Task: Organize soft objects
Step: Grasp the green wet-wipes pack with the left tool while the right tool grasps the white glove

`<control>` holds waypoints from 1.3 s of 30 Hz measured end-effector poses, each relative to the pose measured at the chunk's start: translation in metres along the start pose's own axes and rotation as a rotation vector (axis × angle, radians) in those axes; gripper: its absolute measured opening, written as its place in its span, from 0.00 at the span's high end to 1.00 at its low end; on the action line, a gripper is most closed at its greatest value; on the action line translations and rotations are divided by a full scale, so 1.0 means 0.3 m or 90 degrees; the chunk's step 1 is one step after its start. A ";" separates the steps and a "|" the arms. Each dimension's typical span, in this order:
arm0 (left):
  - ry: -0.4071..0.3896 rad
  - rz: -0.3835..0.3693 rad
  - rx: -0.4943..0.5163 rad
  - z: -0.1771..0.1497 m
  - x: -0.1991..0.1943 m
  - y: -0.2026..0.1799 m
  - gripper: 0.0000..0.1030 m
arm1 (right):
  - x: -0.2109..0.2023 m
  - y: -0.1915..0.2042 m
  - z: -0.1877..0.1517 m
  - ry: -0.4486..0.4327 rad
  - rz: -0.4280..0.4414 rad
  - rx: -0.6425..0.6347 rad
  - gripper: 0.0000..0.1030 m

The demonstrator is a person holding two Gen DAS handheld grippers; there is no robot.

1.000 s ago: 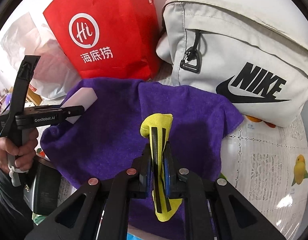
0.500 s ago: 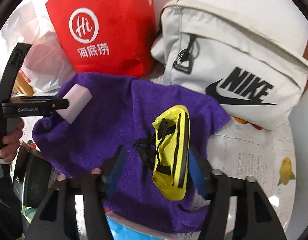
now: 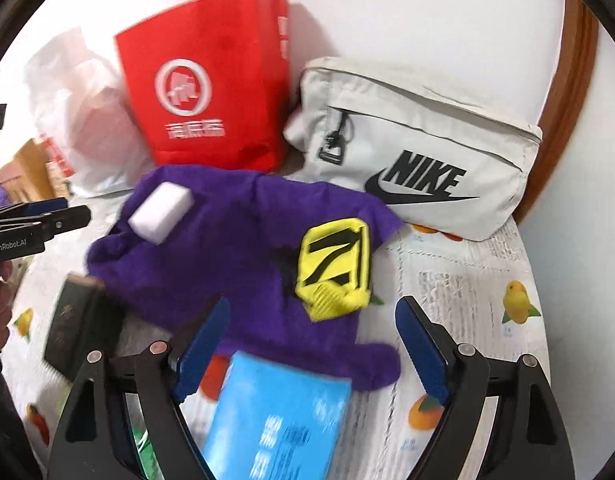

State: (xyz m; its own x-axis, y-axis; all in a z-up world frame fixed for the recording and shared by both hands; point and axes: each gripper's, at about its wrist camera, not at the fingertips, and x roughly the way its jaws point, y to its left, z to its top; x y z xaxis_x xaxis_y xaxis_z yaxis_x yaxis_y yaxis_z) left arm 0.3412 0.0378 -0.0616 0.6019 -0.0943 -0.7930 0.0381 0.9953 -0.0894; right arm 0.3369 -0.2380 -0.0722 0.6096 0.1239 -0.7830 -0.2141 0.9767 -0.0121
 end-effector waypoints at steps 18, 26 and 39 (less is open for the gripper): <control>-0.028 -0.054 -0.017 -0.477 -0.271 -0.038 0.31 | -0.255 0.073 -0.439 -0.017 0.064 0.079 0.18; -0.016 -0.042 -0.043 -0.651 -0.280 -0.035 0.31 | -0.278 0.139 -0.659 -0.005 0.059 0.035 0.18; -0.003 -0.038 -0.033 -0.739 -0.239 0.025 0.24 | -0.135 0.215 -0.754 0.012 0.072 -0.013 0.78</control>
State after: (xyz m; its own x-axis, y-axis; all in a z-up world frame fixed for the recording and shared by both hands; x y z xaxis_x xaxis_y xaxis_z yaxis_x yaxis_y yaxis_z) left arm 0.1215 0.0467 -0.1392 0.6039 -0.1539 -0.7821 0.0327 0.9851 -0.1686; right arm 0.1257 -0.2197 -0.1820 0.5665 0.2296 -0.7914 -0.2958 0.9531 0.0647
